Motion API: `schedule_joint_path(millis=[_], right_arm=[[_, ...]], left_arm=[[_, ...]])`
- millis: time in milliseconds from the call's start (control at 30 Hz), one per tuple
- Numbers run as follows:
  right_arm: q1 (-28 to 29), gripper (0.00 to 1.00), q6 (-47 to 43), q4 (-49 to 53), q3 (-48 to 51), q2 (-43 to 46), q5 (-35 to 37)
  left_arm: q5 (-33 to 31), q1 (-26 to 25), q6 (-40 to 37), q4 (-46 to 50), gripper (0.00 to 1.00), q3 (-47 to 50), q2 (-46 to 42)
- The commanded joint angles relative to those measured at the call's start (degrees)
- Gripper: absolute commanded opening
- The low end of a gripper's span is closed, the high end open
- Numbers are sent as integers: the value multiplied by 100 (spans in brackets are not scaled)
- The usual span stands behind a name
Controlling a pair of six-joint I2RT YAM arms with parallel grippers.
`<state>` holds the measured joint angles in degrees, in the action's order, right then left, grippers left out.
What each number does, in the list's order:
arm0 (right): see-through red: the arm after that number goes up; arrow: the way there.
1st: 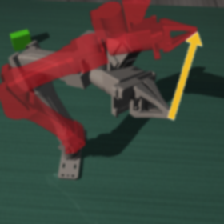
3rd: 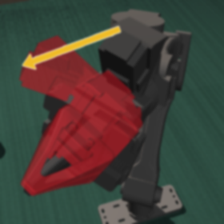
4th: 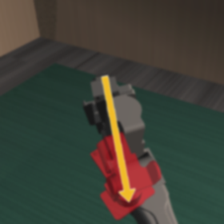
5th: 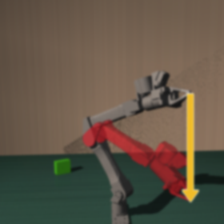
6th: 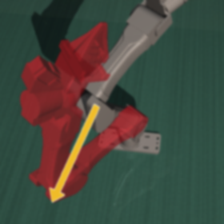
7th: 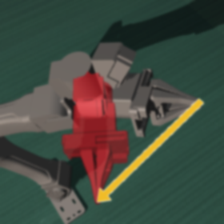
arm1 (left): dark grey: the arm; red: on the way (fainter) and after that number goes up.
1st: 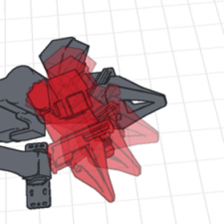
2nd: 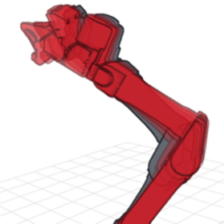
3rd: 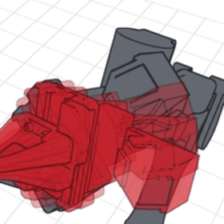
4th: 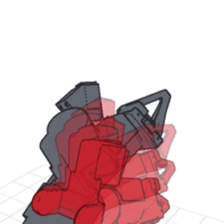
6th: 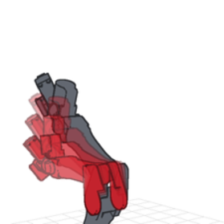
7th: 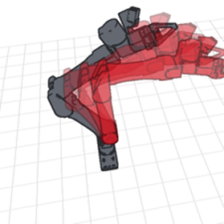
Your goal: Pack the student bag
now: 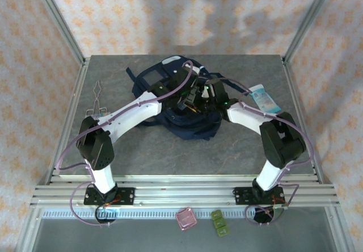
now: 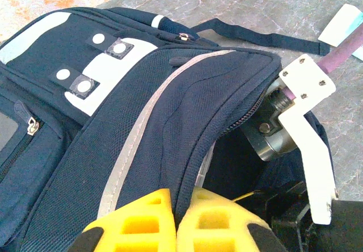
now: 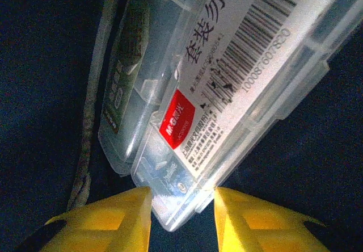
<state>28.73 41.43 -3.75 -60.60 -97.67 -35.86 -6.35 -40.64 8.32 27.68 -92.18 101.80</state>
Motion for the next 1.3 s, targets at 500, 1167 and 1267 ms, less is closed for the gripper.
schedule_joint_path(millis=[500, 1167, 1267], right_arm=[[150, 26, -68, -1000, 159, 117, 544], [150, 52, -780, 257, 2661, 4006, 1917], [150, 52, -759, 67, 2707, 4013, 1820]], left_arm=[[397, -31, 513, -603, 0, 224, -551], [750, -516, 1344, -1449, 39, 1133, -617], [506, -523, 1593, -1678, 45, 1584, -980]])
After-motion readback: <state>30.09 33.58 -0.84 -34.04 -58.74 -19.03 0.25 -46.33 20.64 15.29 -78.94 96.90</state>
